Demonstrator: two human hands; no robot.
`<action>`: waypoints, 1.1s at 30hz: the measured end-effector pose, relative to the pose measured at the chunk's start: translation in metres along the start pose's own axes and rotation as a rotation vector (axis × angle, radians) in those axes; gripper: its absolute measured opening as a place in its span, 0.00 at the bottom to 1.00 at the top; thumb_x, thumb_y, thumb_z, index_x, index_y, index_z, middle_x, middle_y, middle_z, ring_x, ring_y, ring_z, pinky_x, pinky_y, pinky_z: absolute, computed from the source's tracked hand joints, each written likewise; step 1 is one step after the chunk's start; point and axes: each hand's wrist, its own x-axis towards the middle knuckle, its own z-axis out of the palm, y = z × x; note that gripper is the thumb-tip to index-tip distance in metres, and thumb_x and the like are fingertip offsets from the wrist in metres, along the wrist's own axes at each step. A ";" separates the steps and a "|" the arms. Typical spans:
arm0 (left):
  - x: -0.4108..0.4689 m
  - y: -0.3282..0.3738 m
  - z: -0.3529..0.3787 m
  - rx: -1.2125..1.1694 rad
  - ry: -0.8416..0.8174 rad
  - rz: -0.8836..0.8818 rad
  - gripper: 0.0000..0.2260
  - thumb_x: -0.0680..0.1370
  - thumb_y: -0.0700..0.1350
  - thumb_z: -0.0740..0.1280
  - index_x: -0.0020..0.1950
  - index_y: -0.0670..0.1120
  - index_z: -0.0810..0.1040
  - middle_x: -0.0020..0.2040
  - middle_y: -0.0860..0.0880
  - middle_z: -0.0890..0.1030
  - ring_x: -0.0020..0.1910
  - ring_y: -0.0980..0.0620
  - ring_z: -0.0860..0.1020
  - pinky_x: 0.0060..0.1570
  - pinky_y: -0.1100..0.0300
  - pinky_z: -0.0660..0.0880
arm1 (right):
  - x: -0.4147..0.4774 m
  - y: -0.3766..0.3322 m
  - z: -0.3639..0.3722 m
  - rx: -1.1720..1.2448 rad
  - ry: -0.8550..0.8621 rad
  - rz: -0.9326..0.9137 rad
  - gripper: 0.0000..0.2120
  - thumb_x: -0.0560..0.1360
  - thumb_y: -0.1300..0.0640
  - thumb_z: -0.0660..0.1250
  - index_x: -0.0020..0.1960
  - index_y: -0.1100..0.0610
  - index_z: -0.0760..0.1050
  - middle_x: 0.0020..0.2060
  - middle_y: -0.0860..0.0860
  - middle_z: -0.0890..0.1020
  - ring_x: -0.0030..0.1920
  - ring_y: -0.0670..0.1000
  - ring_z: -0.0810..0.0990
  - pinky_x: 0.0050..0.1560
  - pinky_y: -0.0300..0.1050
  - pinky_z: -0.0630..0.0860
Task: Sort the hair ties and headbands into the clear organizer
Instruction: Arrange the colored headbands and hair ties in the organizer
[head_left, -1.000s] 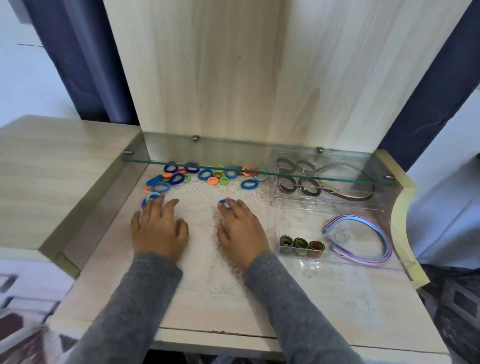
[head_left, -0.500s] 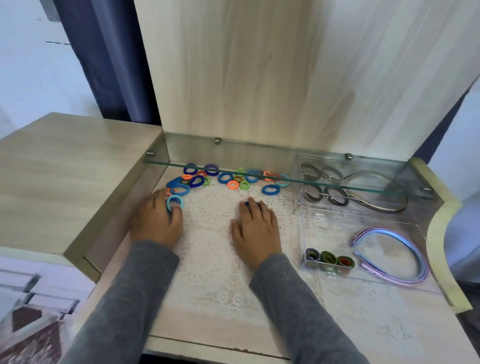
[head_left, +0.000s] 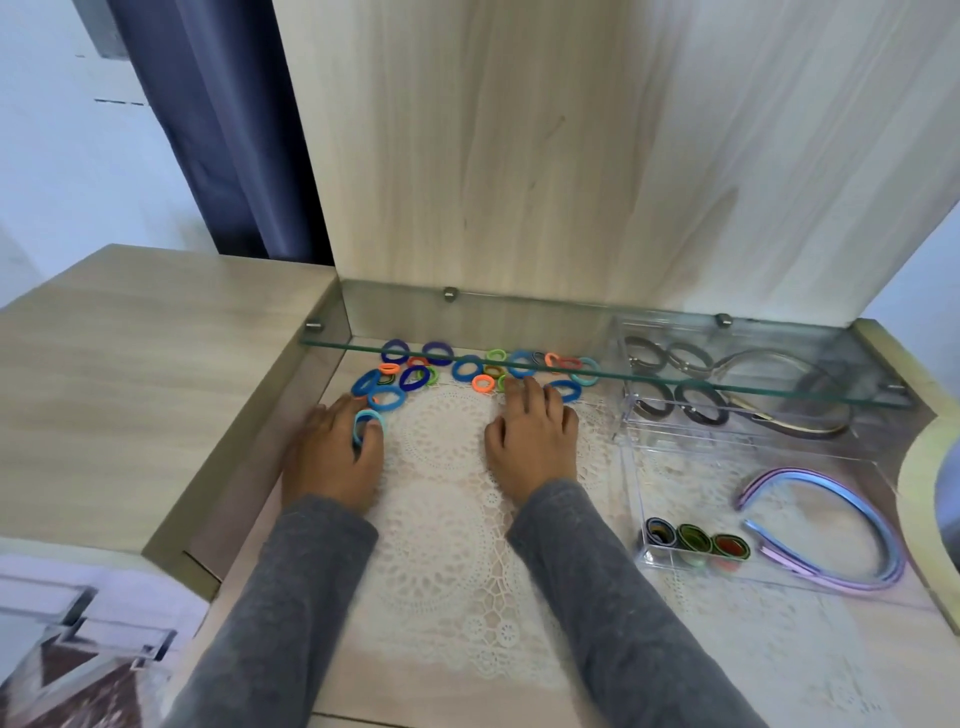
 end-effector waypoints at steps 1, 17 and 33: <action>0.000 0.000 -0.001 0.010 -0.013 -0.013 0.17 0.80 0.50 0.56 0.68 0.49 0.71 0.66 0.45 0.75 0.64 0.43 0.71 0.62 0.48 0.71 | 0.001 -0.001 0.001 0.004 -0.013 0.003 0.29 0.76 0.49 0.52 0.76 0.52 0.54 0.74 0.53 0.59 0.73 0.57 0.55 0.70 0.57 0.55; -0.003 0.001 0.000 -0.139 0.087 0.006 0.12 0.79 0.44 0.60 0.59 0.46 0.78 0.58 0.48 0.80 0.54 0.48 0.77 0.55 0.54 0.74 | 0.000 -0.003 0.006 0.049 0.218 -0.053 0.13 0.72 0.53 0.64 0.54 0.58 0.77 0.53 0.54 0.80 0.64 0.58 0.72 0.63 0.59 0.66; 0.001 -0.012 0.009 -0.396 0.158 -0.043 0.16 0.76 0.31 0.59 0.46 0.44 0.84 0.50 0.52 0.80 0.50 0.51 0.78 0.53 0.58 0.74 | -0.001 0.003 0.006 0.035 0.286 0.011 0.09 0.71 0.53 0.67 0.48 0.56 0.78 0.46 0.52 0.81 0.54 0.57 0.75 0.56 0.57 0.67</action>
